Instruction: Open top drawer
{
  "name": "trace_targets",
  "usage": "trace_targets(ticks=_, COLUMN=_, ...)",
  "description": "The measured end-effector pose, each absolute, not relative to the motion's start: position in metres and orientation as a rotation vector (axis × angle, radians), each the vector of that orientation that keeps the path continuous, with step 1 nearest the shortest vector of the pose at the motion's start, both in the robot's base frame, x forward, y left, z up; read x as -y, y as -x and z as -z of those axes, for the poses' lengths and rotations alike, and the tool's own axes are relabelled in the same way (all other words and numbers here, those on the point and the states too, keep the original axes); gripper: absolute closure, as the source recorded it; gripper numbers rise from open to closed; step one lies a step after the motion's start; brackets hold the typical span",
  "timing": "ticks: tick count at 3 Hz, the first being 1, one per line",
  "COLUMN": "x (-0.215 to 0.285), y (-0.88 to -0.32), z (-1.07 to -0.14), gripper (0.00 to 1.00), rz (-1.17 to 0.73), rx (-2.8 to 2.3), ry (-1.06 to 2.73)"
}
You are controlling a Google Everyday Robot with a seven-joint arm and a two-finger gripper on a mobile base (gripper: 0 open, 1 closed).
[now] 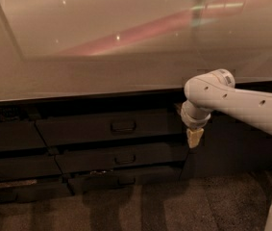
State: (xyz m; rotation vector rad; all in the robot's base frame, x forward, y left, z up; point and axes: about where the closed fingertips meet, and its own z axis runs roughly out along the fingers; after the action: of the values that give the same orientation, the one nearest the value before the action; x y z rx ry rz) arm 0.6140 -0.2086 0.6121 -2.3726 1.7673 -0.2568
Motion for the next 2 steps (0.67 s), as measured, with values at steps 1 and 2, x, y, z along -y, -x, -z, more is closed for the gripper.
trace_targets(ticks=1, x=0.2086, y=-0.6140, z=-0.6121, gripper=0.42, rz=0.257, rx=-1.767, ry=2.373)
trace_targets(ticks=2, x=0.2086, y=-0.6140, z=-0.6121, gripper=0.65, rz=0.257, rx=-1.767, ry=2.373)
